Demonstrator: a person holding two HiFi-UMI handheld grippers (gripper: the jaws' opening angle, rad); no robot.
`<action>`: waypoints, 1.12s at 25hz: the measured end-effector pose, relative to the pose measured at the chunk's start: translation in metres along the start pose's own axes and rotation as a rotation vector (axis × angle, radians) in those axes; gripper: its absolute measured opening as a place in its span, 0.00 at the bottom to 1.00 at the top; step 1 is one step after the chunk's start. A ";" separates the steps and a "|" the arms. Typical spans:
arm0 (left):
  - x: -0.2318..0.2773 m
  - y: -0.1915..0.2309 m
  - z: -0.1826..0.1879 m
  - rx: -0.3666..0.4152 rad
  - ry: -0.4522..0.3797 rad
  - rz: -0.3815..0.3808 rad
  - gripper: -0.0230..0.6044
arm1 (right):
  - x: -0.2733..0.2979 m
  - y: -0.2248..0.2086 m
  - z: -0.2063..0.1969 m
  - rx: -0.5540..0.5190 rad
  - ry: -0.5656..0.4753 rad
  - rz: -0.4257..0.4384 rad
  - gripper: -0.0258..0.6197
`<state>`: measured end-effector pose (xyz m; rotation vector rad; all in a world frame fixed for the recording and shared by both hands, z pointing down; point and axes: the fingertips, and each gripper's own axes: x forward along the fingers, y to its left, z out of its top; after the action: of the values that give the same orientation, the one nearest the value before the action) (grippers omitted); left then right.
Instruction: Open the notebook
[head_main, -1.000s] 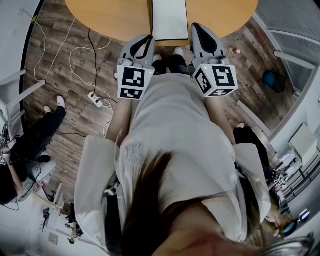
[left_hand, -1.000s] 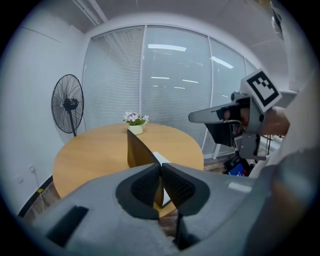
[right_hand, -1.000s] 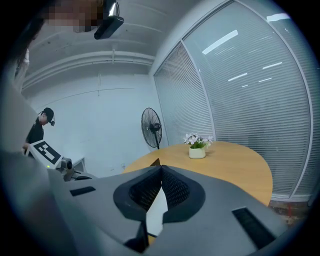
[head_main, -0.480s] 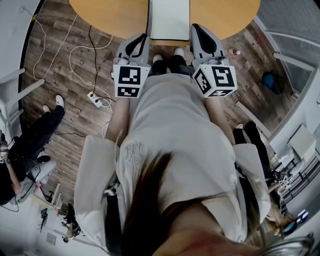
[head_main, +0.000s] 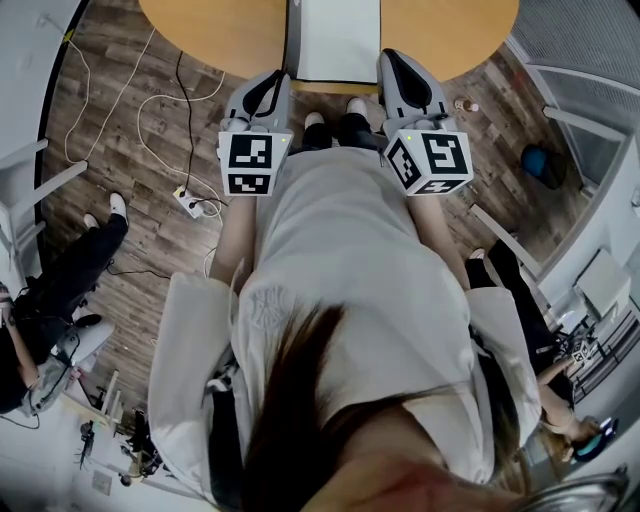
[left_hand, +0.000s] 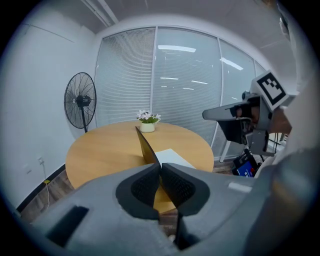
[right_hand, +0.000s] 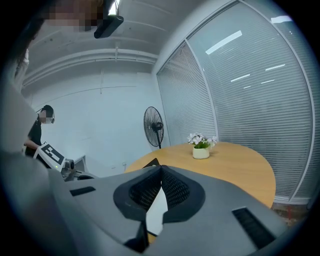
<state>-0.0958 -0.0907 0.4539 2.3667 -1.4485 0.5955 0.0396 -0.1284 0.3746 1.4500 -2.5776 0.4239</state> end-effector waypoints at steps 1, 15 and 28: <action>0.000 0.001 -0.001 -0.003 0.000 0.001 0.09 | 0.000 0.000 0.000 0.000 -0.001 0.000 0.04; -0.007 0.026 -0.016 -0.066 0.007 0.047 0.09 | 0.002 0.005 0.000 -0.012 0.021 0.000 0.04; -0.010 0.050 -0.036 -0.116 0.019 0.123 0.09 | 0.002 0.007 0.002 -0.028 0.032 -0.002 0.04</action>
<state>-0.1519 -0.0887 0.4825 2.1910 -1.5842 0.5469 0.0328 -0.1270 0.3723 1.4247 -2.5467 0.4055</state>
